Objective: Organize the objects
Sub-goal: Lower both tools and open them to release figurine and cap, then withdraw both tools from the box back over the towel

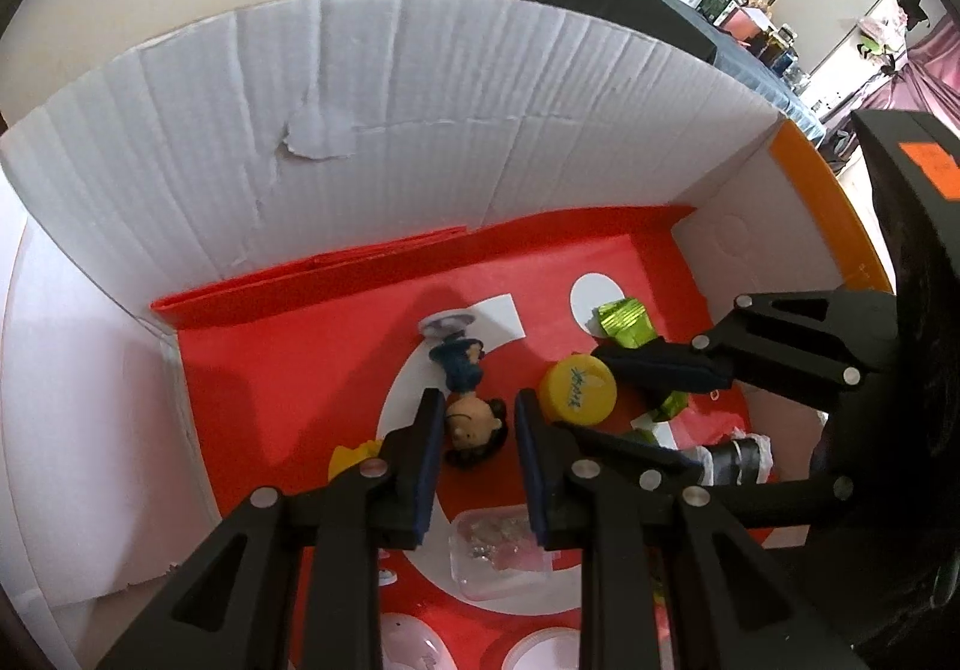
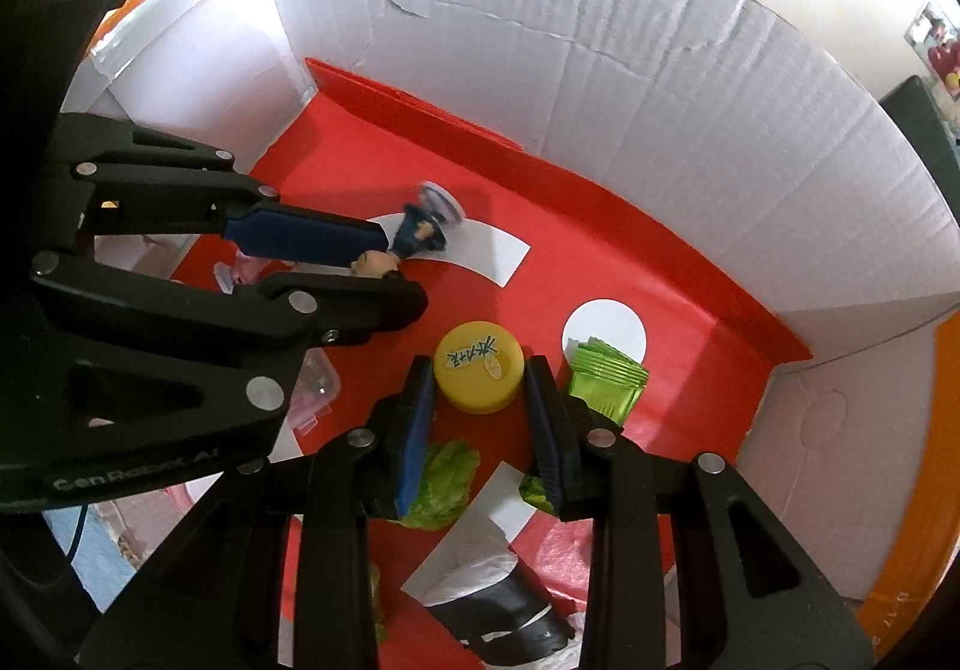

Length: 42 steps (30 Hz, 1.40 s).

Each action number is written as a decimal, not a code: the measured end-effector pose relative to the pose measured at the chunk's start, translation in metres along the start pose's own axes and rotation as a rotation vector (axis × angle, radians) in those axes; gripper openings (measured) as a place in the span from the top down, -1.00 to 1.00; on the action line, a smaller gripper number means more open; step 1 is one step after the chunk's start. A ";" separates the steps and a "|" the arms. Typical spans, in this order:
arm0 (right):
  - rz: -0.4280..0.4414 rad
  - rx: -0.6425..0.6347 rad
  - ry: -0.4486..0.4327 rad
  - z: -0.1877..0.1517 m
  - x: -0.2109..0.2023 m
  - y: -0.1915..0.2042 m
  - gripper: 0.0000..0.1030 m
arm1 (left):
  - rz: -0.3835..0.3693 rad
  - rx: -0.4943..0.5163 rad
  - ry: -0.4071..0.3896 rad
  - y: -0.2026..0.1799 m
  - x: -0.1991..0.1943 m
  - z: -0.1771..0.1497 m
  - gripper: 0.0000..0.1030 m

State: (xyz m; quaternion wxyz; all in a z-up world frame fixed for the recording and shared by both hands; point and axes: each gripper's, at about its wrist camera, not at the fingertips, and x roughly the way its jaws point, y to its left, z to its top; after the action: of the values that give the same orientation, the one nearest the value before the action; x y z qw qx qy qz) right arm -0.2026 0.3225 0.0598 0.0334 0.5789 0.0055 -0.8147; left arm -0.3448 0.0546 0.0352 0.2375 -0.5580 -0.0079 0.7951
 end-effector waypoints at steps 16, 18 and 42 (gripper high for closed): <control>-0.005 0.005 -0.004 -0.018 -0.012 -0.007 0.40 | -0.011 0.002 0.006 -0.005 0.000 0.000 0.44; -0.008 0.008 -0.005 -0.022 -0.014 -0.008 0.40 | -0.009 0.004 0.003 -0.006 -0.001 -0.001 0.43; -0.046 0.005 -0.065 -0.076 -0.061 -0.010 0.39 | 0.016 0.004 -0.077 -0.016 -0.043 -0.013 0.27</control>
State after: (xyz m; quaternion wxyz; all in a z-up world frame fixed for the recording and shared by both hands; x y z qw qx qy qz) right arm -0.1120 0.3393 0.0923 0.0134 0.5520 0.0159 -0.8336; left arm -0.3163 0.0489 0.0733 0.2316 -0.5268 -0.0110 0.8178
